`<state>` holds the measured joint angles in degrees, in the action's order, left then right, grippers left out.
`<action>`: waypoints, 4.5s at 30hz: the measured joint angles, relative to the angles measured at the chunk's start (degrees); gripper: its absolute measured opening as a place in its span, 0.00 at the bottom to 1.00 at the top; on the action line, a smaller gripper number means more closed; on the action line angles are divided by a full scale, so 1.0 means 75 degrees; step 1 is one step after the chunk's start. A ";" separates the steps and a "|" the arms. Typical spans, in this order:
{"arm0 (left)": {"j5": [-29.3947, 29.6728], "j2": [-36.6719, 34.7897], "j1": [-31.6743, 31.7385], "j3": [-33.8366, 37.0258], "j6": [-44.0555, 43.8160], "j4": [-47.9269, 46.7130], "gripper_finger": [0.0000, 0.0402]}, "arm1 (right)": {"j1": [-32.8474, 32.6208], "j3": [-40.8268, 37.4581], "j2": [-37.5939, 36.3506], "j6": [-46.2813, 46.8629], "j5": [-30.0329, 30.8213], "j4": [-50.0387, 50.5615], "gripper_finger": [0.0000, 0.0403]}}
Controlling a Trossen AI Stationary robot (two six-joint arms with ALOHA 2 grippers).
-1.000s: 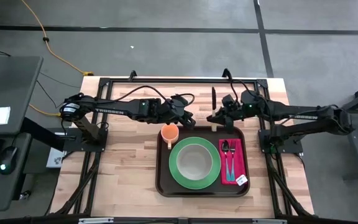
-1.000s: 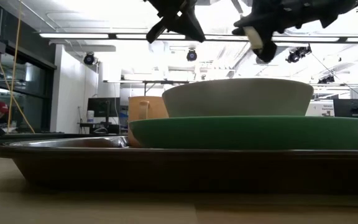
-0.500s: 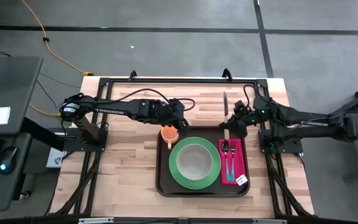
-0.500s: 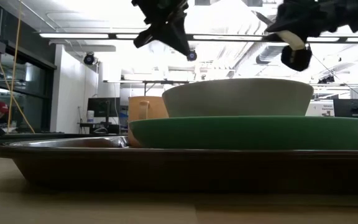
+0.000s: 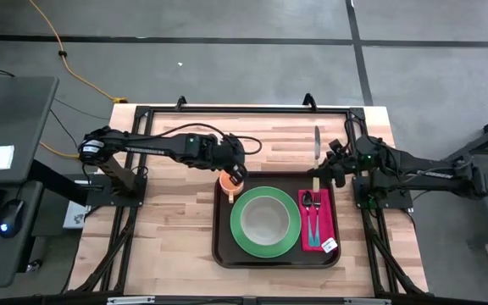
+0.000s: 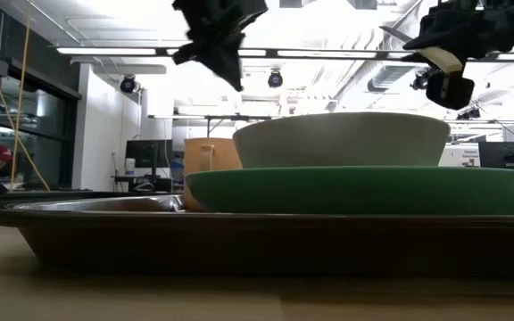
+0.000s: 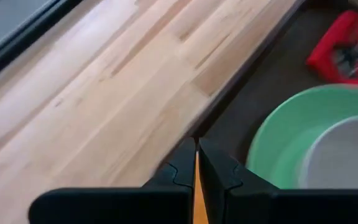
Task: Set up tray
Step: Put the yellow knife to the right of the blue fork on the red napkin
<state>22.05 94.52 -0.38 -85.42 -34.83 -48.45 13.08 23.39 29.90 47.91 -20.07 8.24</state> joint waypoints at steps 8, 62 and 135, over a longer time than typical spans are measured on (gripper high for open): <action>0.0707 -0.0485 0.0000 -0.0008 0.0013 -0.1261 0.12 | -0.0177 -0.0005 -0.0151 0.0337 0.0006 0.0562 0.04; 0.0713 -0.4905 -0.0822 0.6920 0.1771 0.5300 0.12 | -0.4980 -0.1494 -0.0245 0.4032 0.4380 -0.1014 0.04; 0.0798 -0.7951 -0.0816 1.0752 0.3063 0.7872 0.12 | -0.6796 -0.1485 -0.1295 0.7247 0.4472 0.2758 0.04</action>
<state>28.03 34.89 -6.50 -4.78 -11.86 10.59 -37.89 12.25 20.19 102.27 13.47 28.93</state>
